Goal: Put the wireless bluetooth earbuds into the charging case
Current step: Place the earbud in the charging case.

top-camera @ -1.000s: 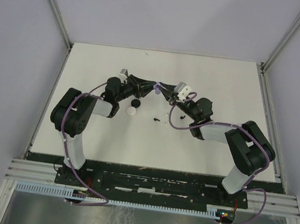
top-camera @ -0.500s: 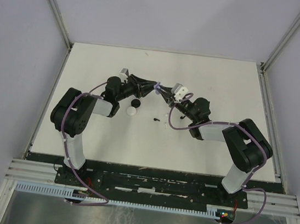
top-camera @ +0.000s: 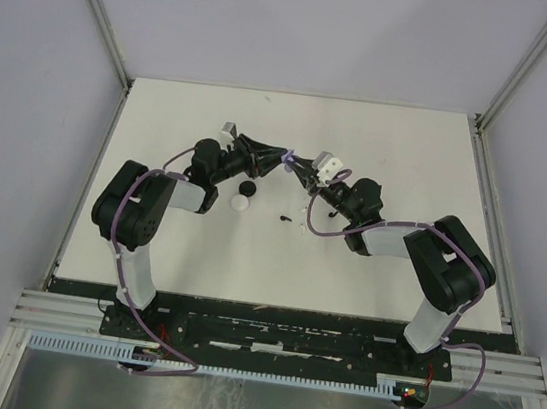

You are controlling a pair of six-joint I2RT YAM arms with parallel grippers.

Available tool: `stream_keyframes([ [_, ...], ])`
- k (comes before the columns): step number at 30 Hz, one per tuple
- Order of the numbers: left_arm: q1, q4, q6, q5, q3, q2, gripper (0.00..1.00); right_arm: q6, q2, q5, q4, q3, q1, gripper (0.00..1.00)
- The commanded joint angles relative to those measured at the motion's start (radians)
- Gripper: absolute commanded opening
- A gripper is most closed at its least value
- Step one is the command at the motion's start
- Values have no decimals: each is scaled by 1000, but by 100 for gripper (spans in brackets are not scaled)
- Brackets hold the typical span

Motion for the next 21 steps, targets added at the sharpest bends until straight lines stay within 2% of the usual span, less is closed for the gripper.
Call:
stream_keyframes([
  [1,-4,95,33,25,20,-37,3,3,4,16,25,14,4,1],
  [21,-2,44,92,24,14,-61,3,-13,-28,73,-4,3,3,1],
])
